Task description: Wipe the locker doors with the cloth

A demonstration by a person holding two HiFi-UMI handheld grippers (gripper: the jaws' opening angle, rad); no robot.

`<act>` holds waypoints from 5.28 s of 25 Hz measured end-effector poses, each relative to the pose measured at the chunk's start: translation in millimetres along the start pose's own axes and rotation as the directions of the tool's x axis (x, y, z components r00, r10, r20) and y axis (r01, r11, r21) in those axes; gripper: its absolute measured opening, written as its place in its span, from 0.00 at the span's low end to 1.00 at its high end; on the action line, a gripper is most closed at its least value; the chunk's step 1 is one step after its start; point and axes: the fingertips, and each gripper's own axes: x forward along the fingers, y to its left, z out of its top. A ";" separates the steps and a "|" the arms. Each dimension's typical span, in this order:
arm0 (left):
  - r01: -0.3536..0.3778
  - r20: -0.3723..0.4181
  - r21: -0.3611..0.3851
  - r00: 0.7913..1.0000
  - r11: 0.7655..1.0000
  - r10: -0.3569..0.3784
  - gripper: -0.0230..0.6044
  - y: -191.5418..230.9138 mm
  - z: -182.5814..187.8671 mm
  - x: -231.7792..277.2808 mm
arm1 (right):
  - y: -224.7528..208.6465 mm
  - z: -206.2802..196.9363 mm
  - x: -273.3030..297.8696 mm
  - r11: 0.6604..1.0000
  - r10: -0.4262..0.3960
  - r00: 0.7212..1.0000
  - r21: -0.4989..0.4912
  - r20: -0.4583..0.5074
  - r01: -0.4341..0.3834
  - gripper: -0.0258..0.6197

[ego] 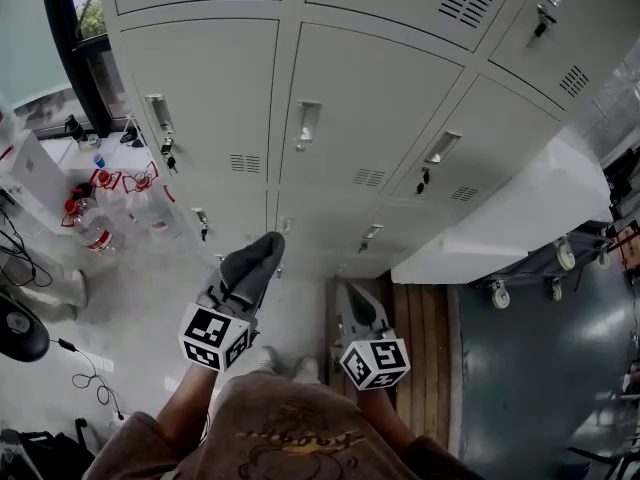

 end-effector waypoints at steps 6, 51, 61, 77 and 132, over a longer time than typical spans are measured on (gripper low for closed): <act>-0.024 0.004 0.173 1.000 0.985 0.024 0.10 -12.9 23.1 20.8 | -13.5 4.9 4.5 0.999 0.034 0.999 0.001 0.013 -0.034 0.04; -0.314 0.282 0.832 0.949 0.458 0.139 0.10 33.3 342.5 142.6 | -30.3 16.9 21.6 0.996 0.081 0.996 0.021 0.030 -0.082 0.04; -0.278 0.247 0.835 0.961 0.474 0.128 0.10 34.4 312.7 152.7 | -30.2 15.1 24.8 0.996 0.082 0.996 0.016 0.020 -0.083 0.04; -0.158 0.102 0.834 0.986 0.529 0.135 0.10 43.9 219.4 176.2 | -34.0 10.4 21.5 0.998 0.067 0.998 0.019 0.006 -0.067 0.04; 0.066 -0.192 0.739 0.975 0.671 0.115 0.10 72.2 -19.2 225.4 | -63.7 -4.5 34.1 0.999 -0.013 0.999 0.040 -0.048 0.015 0.04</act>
